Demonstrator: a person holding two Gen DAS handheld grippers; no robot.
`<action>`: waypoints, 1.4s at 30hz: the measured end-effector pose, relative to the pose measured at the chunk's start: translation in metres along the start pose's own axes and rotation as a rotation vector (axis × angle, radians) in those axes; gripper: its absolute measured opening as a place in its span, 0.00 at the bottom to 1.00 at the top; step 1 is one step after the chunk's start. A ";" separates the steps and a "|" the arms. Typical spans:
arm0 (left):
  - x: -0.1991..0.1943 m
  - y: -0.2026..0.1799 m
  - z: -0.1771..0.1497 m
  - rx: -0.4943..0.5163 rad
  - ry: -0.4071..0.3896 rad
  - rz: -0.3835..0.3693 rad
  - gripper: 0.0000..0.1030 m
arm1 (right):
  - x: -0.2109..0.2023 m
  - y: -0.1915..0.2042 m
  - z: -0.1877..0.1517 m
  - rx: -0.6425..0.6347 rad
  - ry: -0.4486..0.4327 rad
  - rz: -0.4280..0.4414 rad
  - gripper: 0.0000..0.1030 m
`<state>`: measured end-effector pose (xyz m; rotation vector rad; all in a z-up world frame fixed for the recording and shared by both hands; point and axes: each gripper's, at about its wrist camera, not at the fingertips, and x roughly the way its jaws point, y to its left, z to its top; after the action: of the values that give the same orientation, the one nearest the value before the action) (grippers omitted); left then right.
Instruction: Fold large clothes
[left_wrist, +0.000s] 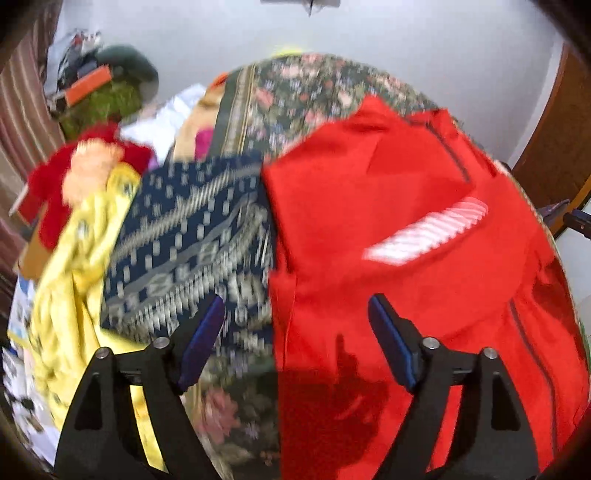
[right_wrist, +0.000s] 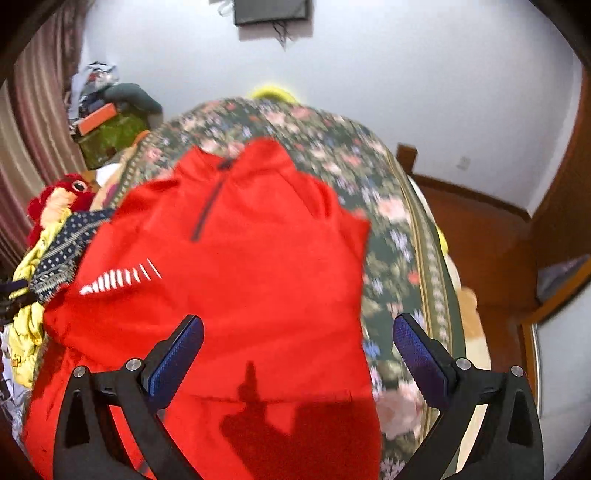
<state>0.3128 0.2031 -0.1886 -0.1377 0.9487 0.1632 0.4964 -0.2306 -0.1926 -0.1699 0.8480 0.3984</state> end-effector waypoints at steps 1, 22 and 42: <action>0.001 -0.003 0.012 0.013 -0.014 0.001 0.79 | -0.001 0.002 0.005 -0.003 -0.009 0.004 0.99; 0.158 -0.042 0.179 0.156 0.003 -0.102 0.86 | 0.148 -0.002 0.124 0.107 0.047 0.156 0.99; 0.221 -0.062 0.200 0.028 0.055 -0.145 0.02 | 0.220 0.004 0.132 0.249 0.055 0.267 0.09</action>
<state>0.6107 0.1976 -0.2510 -0.1850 0.9921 0.0119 0.7172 -0.1268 -0.2724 0.1658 0.9699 0.5352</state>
